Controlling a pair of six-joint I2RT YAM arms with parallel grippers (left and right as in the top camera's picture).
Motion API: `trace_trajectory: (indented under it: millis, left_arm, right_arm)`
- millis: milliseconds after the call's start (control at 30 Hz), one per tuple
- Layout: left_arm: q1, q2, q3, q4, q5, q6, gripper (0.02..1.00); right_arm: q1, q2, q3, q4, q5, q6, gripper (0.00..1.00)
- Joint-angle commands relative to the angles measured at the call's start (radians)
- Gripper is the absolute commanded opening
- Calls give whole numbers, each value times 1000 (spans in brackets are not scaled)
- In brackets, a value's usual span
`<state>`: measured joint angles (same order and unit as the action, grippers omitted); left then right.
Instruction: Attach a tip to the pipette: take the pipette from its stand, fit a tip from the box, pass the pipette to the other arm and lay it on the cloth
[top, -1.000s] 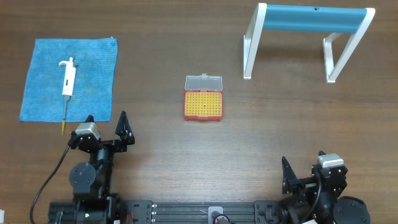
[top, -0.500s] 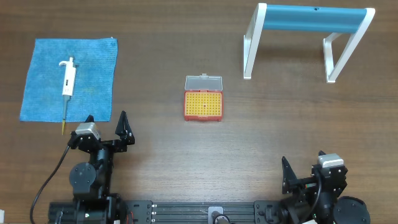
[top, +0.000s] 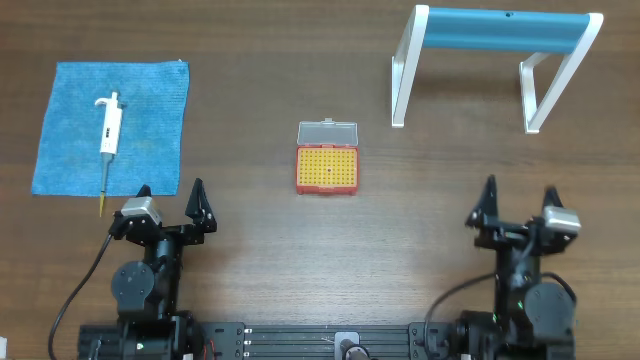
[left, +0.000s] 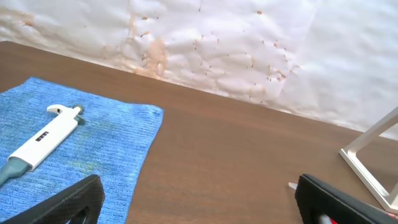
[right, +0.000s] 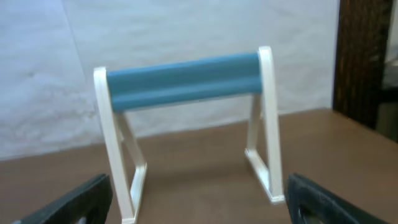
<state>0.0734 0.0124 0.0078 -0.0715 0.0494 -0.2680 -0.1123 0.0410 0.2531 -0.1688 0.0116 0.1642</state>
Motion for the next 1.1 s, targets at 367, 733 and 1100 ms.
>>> trace_trajectory:
  millis: [367, 733, 1100]
  left_arm:
    - [4, -9, -2, -6, 7, -11, 991]
    - [4, -9, -2, -6, 7, -11, 991]
    - [4, -9, -2, -6, 7, -11, 991]
  right_arm:
    - [97, -40, -249, 125, -76, 2, 897]
    - [97, -40, -249, 101, -75, -38, 899]
    - [97, -40, -249, 101, -75, -38, 899]
